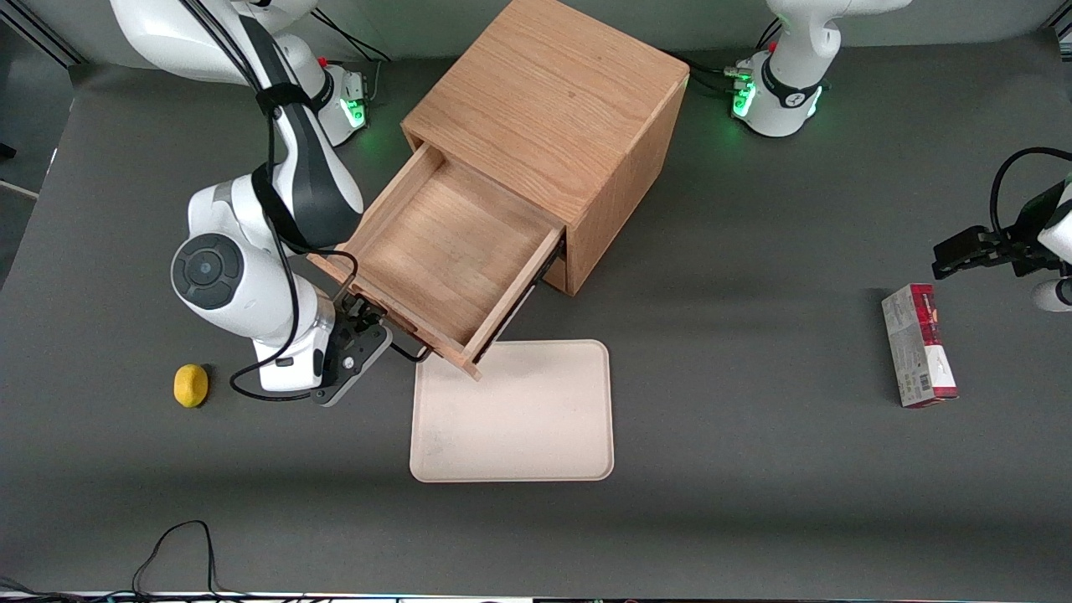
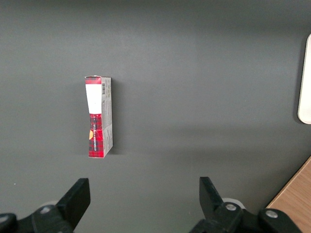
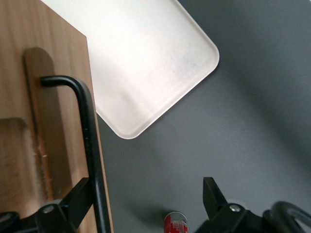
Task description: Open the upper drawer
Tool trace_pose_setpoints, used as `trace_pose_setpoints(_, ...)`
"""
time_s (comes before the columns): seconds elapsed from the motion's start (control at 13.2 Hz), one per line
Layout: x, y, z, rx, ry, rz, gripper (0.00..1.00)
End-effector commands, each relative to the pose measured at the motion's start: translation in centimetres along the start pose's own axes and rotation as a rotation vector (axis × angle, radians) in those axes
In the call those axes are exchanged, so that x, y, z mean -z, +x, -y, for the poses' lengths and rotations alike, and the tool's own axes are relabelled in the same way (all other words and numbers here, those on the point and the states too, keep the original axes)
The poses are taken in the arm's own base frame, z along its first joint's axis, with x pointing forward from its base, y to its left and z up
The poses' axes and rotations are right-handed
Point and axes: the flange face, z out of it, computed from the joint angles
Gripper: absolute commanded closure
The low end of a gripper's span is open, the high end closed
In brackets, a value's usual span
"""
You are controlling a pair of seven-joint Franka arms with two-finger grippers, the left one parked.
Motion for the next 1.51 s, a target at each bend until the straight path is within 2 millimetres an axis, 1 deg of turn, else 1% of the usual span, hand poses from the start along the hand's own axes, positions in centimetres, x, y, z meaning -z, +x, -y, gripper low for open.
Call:
trace_pose_setpoints(0.0, 3.0, 0.7, -0.2, -0.013, -0.009, -0.011, 0.00)
trace_pose_setpoints(0.15, 4.5, 0.6, -0.2, -0.011, -0.006, -0.009, 0.00)
trace_pose_setpoints(0.23, 5.5, 0.4, -0.5, -0.018, -0.005, -0.012, 0.00)
trace_pose_setpoints(0.3, 6.6, 0.0, -1.0, -0.026, -0.006, -0.015, 0.00)
trace_pose_setpoints(0.45, 9.4, -0.9, -1.6, -0.039, -0.018, -0.038, 0.00)
trace_pose_setpoints(0.53, 11.1, -2.2, -2.0, -0.058, -0.017, -0.041, 0.00)
trace_pose_setpoints(0.6, 12.7, -3.7, -2.9, -0.110, -0.019, -0.040, 0.00)
trace_pose_setpoints(0.68, 14.1, -5.1, -3.5, -0.179, -0.017, -0.038, 0.00)
trace_pose_setpoints(0.76, 15.8, -7.1, -4.1, -0.259, -0.010, -0.027, 0.00)
trace_pose_setpoints(0.91, 17.8, -9.4, -4.5, -0.370, 0.003, -0.006, 0.00)
trace_pose_setpoints(0.98, 18.2, -10.3, -4.4, -0.465, 0.008, 0.014, 0.00)
trace_pose_setpoints(1.06, 18.7, -11.2, -5.0, -0.598, -0.007, 0.026, 0.00)
trace_pose_setpoints(1.13, 19.3, -11.9, -5.5, -0.684, -0.022, 0.021, 0.00)
trace_pose_setpoints(1.21, 19.6, -12.4, -5.7, -0.700, -0.028, 0.026, 0.00)
trace_pose_setpoints(1.28, 19.6, -13.0, -6.2, -0.718, -0.044, 0.038, 0.00)
trace_pose_setpoints(1.44, 20.3, -14.4, -7.0, -0.739, -0.053, 0.032, 0.00)
